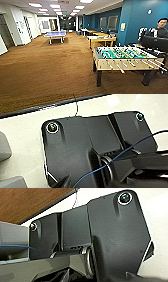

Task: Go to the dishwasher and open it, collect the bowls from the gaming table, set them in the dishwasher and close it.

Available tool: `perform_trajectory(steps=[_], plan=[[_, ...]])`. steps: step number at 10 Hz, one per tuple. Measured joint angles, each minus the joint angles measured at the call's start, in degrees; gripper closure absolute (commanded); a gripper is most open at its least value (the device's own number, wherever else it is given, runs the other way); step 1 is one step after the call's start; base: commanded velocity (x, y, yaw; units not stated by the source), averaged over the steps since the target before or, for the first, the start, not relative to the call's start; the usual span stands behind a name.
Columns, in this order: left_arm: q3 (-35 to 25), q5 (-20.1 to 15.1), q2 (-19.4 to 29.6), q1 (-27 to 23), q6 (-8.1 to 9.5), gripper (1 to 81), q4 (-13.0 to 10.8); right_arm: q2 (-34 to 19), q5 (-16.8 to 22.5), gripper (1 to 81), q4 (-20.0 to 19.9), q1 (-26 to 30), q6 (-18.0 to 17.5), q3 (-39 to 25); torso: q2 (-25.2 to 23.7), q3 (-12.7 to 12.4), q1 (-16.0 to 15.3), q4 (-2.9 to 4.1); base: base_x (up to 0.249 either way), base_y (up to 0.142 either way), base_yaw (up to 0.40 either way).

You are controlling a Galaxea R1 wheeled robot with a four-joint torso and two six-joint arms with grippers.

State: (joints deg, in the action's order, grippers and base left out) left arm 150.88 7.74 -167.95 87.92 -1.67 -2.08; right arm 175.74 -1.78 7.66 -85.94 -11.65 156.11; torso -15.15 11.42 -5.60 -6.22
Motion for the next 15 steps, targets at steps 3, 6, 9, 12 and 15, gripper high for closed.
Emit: perform_trajectory(steps=[3, 6, 9, 12, 15], plan=[[0.02, 0.79, 0.0, -1.45, 0.0, 1.0, 0.0, 0.11, -0.72, 1.0, 0.0, 1.49, 0.28, 0.0, 0.05, 0.02, -0.06, 0.0, 0.125, 0.0, 0.0], [0.02, 0.46, 0.0, -0.9, 0.0, 1.0, 0.0, 0.09, -0.39, 1.0, 0.05, 0.89, 0.3, 0.0, 0.05, 0.02, -0.06, 0.0, 0.144, 0.0, 0.0], [0.02, 0.52, 0.0, -1.04, 0.0, 1.0, 0.0, 0.12, -0.39, 1.0, 0.05, 1.02, 0.28, 0.0, 0.06, 0.02, -0.09, 0.0, 0.147, 0.0, 0.0], [0.02, 0.63, 0.0, -1.04, 0.0, 1.0, 0.0, 0.12, -0.39, 1.0, 0.05, 1.13, 0.61, 0.0, 0.06, 0.02, -0.09, 0.0, 0.133, 0.025, 0.0], [-0.06, 0.66, -0.3, -1.05, 0.0, 1.0, 0.02, 0.01, -0.41, 1.0, 0.05, 1.18, 0.96, 0.0, 0.06, 0.02, -0.11, 0.0, 0.115, 0.089, 0.0]])
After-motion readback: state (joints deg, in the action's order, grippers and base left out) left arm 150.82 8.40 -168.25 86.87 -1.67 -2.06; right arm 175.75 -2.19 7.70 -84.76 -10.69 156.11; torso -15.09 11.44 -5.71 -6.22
